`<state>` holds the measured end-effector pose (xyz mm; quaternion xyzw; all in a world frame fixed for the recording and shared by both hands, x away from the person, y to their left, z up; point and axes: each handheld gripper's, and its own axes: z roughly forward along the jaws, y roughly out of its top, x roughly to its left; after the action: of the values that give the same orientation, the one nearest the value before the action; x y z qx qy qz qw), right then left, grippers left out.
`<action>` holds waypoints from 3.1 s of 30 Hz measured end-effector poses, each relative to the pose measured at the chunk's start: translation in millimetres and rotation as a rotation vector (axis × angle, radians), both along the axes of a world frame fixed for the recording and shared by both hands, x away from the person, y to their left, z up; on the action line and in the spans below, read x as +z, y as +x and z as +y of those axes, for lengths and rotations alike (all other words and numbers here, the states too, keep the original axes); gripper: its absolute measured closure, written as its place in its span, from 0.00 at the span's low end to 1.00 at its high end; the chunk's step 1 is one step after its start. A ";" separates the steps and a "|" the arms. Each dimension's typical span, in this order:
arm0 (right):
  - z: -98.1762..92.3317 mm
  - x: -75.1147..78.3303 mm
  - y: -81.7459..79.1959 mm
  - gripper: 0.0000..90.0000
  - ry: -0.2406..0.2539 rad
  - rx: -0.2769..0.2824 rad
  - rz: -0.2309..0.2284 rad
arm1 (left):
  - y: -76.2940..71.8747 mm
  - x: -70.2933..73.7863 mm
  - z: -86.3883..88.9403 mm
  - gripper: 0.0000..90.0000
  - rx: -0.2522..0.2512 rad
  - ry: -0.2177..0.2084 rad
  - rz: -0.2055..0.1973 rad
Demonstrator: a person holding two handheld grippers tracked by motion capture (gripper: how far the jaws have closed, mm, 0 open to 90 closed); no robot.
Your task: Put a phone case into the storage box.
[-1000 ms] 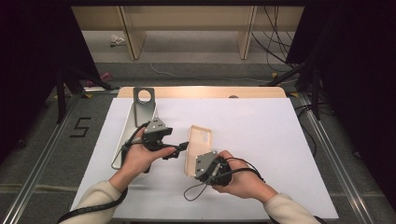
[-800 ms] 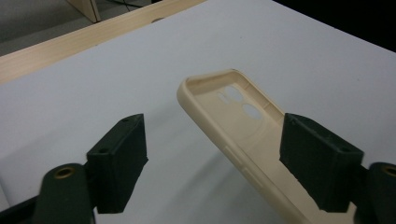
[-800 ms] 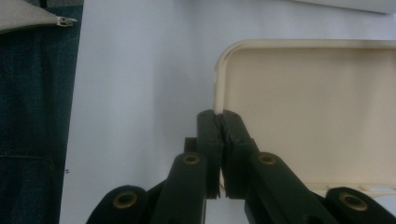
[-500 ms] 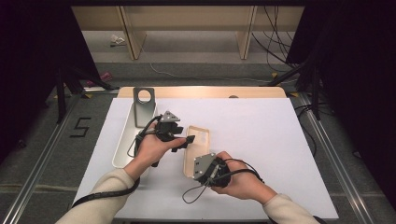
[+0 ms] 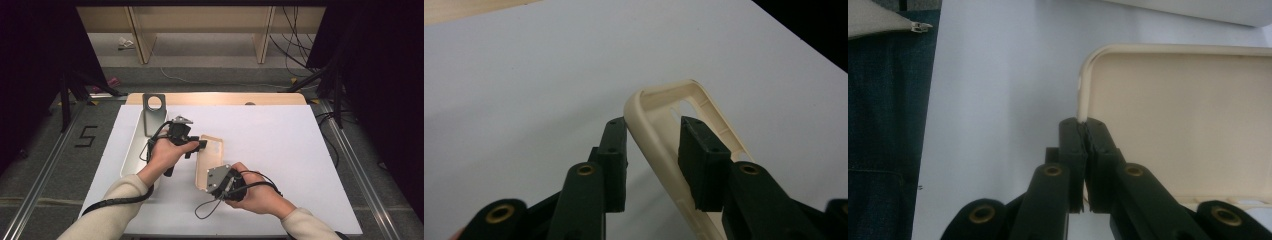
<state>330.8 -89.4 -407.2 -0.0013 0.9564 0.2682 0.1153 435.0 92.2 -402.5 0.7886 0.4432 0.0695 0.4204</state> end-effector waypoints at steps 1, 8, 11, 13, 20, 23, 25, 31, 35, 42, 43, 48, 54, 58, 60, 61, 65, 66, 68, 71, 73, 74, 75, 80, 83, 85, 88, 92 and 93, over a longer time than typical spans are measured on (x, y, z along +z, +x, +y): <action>0.2 -0.2 -0.1 0.98 0.001 0.003 0.004 | 0.0 0.5 0.2 0.73 0.006 -0.010 0.009; 3.1 -2.9 -2.0 0.98 -0.010 0.012 0.001 | -2.6 6.1 -0.6 0.82 0.037 -0.084 0.046; 3.8 -4.4 -1.5 0.98 -0.017 0.013 -0.001 | -4.3 10.1 -1.7 0.86 0.037 -0.118 0.051; 4.1 -5.8 -1.4 0.98 -0.026 0.007 -0.006 | -6.0 12.6 -3.3 0.88 0.033 -0.126 0.043; 3.9 -7.6 -0.6 0.98 -0.036 -0.007 0.002 | -11.8 21.2 -8.5 0.91 0.013 -0.153 0.007; 3.9 -9.0 0.7 0.98 -0.042 -0.012 -0.012 | -15.7 25.2 -11.6 0.92 -0.005 -0.176 -0.004; 4.4 -9.2 0.2 0.97 -0.050 -0.012 -0.018 | -18.4 27.9 -13.4 0.92 -0.013 -0.182 -0.018; 3.6 -9.6 1.5 0.96 -0.045 -0.032 -0.030 | -22.6 33.4 -16.8 0.92 -0.038 -0.196 -0.056; 3.3 -11.7 2.0 0.82 -0.036 -0.065 -0.030 | -24.1 35.1 -16.9 0.92 -0.040 -0.187 -0.100; -1.6 -11.1 5.9 0.49 0.048 -0.151 -0.022 | -23.2 34.7 -10.9 0.92 -0.044 -0.159 -0.204; -3.0 -10.5 6.5 0.46 0.062 -0.159 -0.016 | -22.8 34.5 -9.2 0.92 -0.046 -0.156 -0.220; -11.4 -8.7 10.8 0.37 0.109 -0.207 0.018 | -23.3 34.9 -4.1 0.92 -0.032 -0.140 -0.269; -21.5 -8.2 14.2 0.30 0.150 -0.272 0.028 | -23.9 36.9 2.1 0.92 -0.017 -0.126 -0.306; -26.5 -6.3 16.4 0.30 0.170 -0.316 0.043 | -23.9 37.3 6.0 0.92 -0.022 -0.115 -0.335; -29.3 -7.2 18.6 0.30 0.177 -0.315 0.033 | -23.4 37.0 8.3 0.92 -0.018 -0.118 -0.338; -30.3 -7.4 19.0 0.30 0.178 -0.323 0.034 | -23.1 36.7 9.7 0.92 -0.017 -0.120 -0.341; -35.9 -7.5 20.6 0.28 0.192 -0.348 0.037 | -22.5 36.4 14.5 0.92 -0.009 -0.127 -0.349; -38.0 -7.3 21.3 0.28 0.197 -0.355 0.037 | -22.5 36.5 15.4 0.92 -0.007 -0.130 -0.349; -41.2 -7.0 22.3 0.28 0.199 -0.367 0.039 | -22.1 36.8 18.4 0.92 -0.008 -0.134 -0.351; -47.2 -8.3 24.3 0.28 0.207 -0.388 0.046 | -22.0 37.1 22.9 0.92 -0.010 -0.154 -0.355; -51.1 -9.0 25.0 0.27 0.211 -0.403 0.052 | -22.3 37.3 27.0 0.92 -0.005 -0.159 -0.357; -53.2 -9.3 25.6 0.27 0.215 -0.409 0.055 | -22.5 37.5 28.9 0.92 0.002 -0.162 -0.357; -55.1 -9.2 26.2 0.27 0.220 -0.417 0.056 | -22.5 37.8 31.1 0.92 0.005 -0.163 -0.360; -63.5 -9.4 28.3 0.23 0.245 -0.435 0.056 | -22.3 40.8 39.6 0.92 0.017 -0.179 -0.372; -68.2 -10.3 29.0 0.22 0.249 -0.445 0.062 | -22.0 43.4 44.1 0.92 0.025 -0.184 -0.380; -70.9 -10.4 29.6 0.22 0.257 -0.452 0.064 | -21.9 44.9 46.7 0.92 0.031 -0.188 -0.382; -75.7 -9.5 30.1 0.19 0.271 -0.458 0.068 | -21.7 47.3 50.6 0.92 0.037 -0.195 -0.385; -84.9 -7.8 30.2 0.19 0.299 -0.477 0.073 | -20.9 51.5 56.9 0.91 0.044 -0.200 -0.395; -87.5 -7.5 30.2 0.19 0.308 -0.485 0.074 | -20.8 52.4 58.5 0.91 0.048 -0.200 -0.399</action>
<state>361.0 -176.9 -414.7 0.2548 0.8804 0.3746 0.1398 414.2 150.7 -350.1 0.7030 0.3745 0.1897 0.5740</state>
